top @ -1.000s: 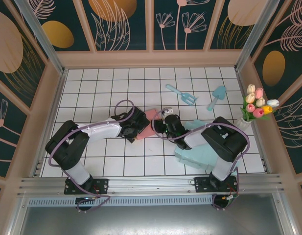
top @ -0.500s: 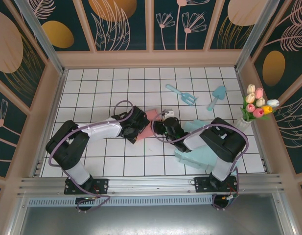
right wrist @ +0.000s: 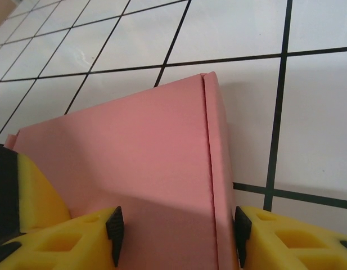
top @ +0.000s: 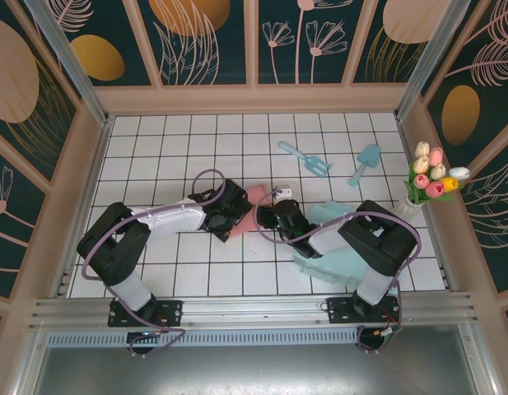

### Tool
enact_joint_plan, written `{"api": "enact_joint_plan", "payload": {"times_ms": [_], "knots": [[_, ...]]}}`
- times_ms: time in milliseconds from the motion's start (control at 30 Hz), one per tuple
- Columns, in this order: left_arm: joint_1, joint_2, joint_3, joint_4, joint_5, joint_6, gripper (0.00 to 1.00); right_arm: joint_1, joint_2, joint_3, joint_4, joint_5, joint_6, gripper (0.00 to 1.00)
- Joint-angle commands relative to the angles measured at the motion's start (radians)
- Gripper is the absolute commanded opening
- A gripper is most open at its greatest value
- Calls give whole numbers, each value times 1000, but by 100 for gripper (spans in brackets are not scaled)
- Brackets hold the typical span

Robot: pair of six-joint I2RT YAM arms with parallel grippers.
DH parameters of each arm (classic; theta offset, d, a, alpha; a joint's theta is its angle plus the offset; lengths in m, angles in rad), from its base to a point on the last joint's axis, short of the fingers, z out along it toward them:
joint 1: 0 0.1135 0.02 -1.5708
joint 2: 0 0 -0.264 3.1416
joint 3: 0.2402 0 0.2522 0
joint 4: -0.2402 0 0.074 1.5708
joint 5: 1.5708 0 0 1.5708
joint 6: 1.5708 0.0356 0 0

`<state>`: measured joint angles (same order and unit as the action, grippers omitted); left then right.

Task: Fold the paper box

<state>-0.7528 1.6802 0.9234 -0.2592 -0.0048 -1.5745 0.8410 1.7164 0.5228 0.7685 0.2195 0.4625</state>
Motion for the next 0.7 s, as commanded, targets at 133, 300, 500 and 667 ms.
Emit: {"api": "enact_joint_plan", "payload": {"times_ms": [133,300,500,667], "knots": [[2,63,17,-123,-79,85,92,18,-37,22,-105,-48,-53,56],[3,80,43,-184,-117,134,92,9,-34,27,-117,-49,-60,56],[3,110,127,-302,-179,201,92,-9,-33,22,-116,-55,-62,56],[4,90,118,-288,-203,249,92,-14,-34,22,-115,-58,-64,56]]}}
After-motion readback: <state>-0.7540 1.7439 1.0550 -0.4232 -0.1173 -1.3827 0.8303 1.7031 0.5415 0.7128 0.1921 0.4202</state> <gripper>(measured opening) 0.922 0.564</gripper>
